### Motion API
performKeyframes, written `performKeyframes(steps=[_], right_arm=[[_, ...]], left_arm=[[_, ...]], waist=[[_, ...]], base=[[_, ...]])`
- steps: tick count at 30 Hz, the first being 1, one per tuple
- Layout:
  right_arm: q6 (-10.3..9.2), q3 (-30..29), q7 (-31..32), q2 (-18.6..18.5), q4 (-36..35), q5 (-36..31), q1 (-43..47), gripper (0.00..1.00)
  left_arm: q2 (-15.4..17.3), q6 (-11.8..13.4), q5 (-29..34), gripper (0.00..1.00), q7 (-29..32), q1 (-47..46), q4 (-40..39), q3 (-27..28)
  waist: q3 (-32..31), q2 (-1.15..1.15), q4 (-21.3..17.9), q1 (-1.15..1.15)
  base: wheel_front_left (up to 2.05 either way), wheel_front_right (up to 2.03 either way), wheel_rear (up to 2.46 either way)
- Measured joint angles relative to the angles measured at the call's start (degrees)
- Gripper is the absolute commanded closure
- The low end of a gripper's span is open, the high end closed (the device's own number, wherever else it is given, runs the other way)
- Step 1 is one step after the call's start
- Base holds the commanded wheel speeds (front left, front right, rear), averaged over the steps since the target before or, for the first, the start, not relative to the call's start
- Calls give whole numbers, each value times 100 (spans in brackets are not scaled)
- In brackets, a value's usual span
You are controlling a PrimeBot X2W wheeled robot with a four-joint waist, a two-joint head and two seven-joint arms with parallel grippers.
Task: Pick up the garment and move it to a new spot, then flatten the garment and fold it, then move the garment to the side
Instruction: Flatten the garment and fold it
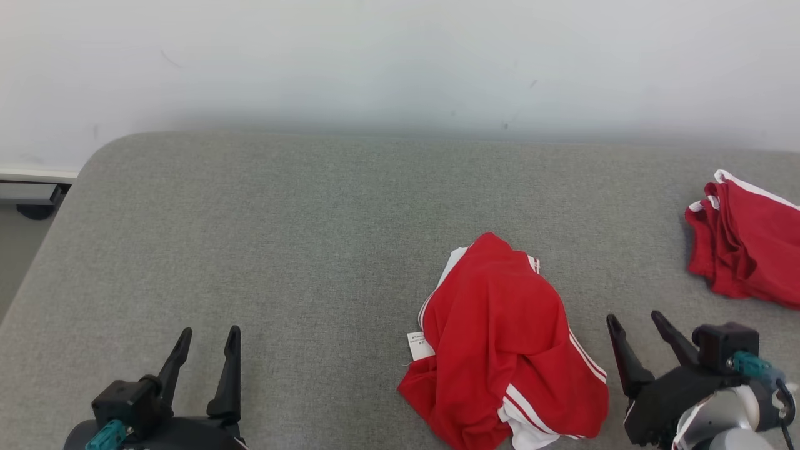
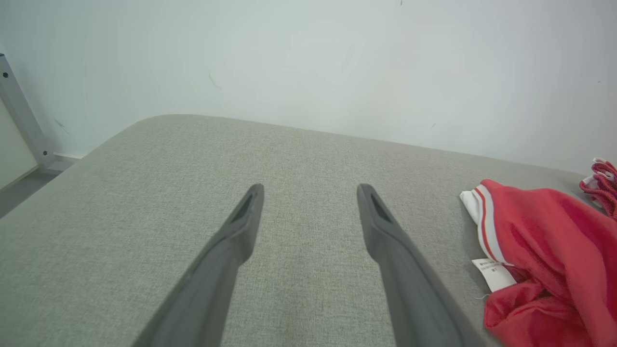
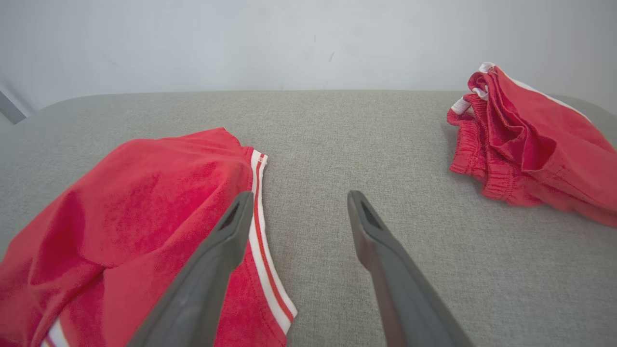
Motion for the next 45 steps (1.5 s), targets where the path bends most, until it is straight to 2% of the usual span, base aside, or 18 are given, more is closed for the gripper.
performKeyframes(steps=[11, 20, 31, 32, 33, 34, 40, 45], right_arm=[[235, 313, 823, -75, 632, 90, -727, 0], [404, 500, 1451, -70, 1285, 193, -1044, 0], [510, 653, 1792, 36, 1828, 245, -1313, 0], [525, 681, 1820, 46, 1878, 250, -1371, 13], [550, 705, 1833, 46, 1897, 252, -1424, 63], [571, 726, 1862, 55, 1920, 260, -1474, 100], [654, 761, 1861, 92, 2051, 292, -1606, 100], [654, 534, 1635, -199, 1963, 291, -1878, 100]], left_arm=[[-413, 0, 285, 0, -54, 152, -400, 344], [-537, 0, 426, 0, -54, 145, -561, 393], [-603, 0, 523, 0, -46, 144, -669, 470], [-615, 0, 523, 0, -46, 145, -671, 493], [-621, 0, 524, 0, -46, 145, -678, 509], [-621, 0, 524, 0, -45, 146, -683, 519], [-655, 0, 552, 0, -13, 202, -731, 637], [-667, 0, 634, 0, -13, 290, -737, 711]], waist=[[102, 0, 155, 1], [173, 0, 275, 1], [278, 0, 456, 1], [284, 0, 470, 1], [290, 0, 480, 1], [293, 0, 485, 1], [298, 0, 460, 1], [284, 0, 344, 1]], base=[[0, 0, 0], [0, 0, 0], [0, 0, 0], [0, 0, 0], [0, 0, 0], [0, 0, 0], [0, 0, 0], [0, 0, 0]])
